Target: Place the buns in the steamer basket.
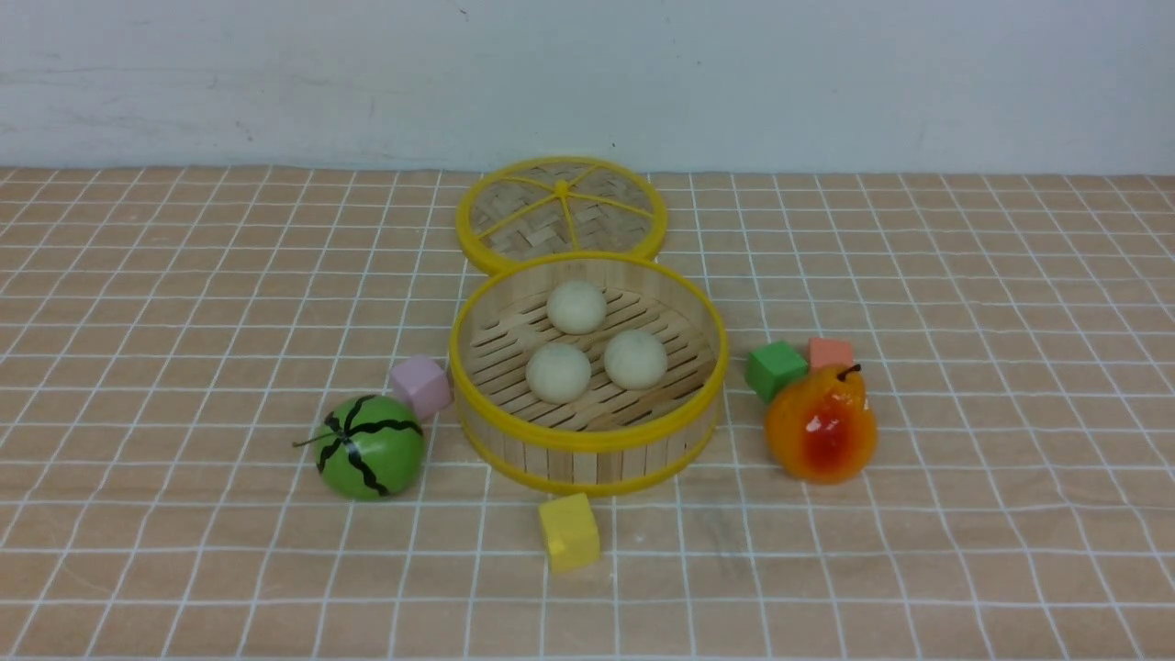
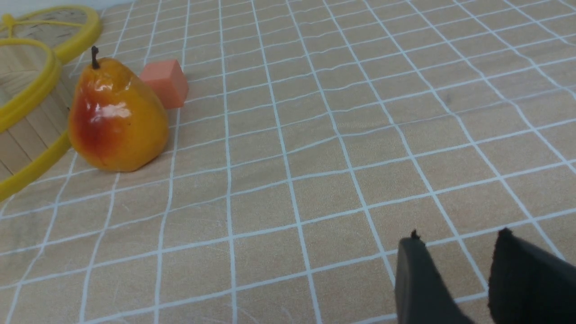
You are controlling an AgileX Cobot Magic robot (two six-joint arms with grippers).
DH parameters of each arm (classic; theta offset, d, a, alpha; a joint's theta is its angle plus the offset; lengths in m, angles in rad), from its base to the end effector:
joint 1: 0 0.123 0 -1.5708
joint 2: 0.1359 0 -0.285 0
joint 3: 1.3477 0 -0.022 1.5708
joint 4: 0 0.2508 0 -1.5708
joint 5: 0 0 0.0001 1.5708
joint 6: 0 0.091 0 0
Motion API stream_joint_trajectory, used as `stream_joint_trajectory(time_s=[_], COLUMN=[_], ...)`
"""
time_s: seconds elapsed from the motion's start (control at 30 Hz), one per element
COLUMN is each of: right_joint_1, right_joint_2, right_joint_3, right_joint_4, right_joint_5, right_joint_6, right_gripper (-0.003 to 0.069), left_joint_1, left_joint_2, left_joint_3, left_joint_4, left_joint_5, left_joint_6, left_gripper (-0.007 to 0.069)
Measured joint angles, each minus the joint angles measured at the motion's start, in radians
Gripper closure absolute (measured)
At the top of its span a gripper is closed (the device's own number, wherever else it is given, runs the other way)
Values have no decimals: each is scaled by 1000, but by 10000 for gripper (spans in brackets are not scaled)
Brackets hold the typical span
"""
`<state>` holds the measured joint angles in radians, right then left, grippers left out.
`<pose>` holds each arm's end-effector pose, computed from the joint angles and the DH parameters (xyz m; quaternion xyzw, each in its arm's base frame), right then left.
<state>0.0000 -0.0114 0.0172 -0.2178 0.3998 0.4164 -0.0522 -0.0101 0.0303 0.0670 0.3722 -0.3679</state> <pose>0.0517 -0.0077 0.1730 0.1114 0.7997 0.0295 0.5892 0.0528 -0.0005 0.1701 -0.1090 0.7987 -0.0956 0.5840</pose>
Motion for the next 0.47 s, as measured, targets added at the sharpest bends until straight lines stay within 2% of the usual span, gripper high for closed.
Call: stream_joint_trajectory(time_s=[0.47], right_joint_1=[0], right_joint_2=[0], right_joint_3=[0], right_joint_4=[0], right_joint_5=[0], right_joint_6=[0], right_gripper=[418], left_joint_1=[0], left_joint_2=[0], left_joint_3=[0], left_joint_4=[0], left_joint_5=[0], left_joint_6=[0], left_gripper=[571])
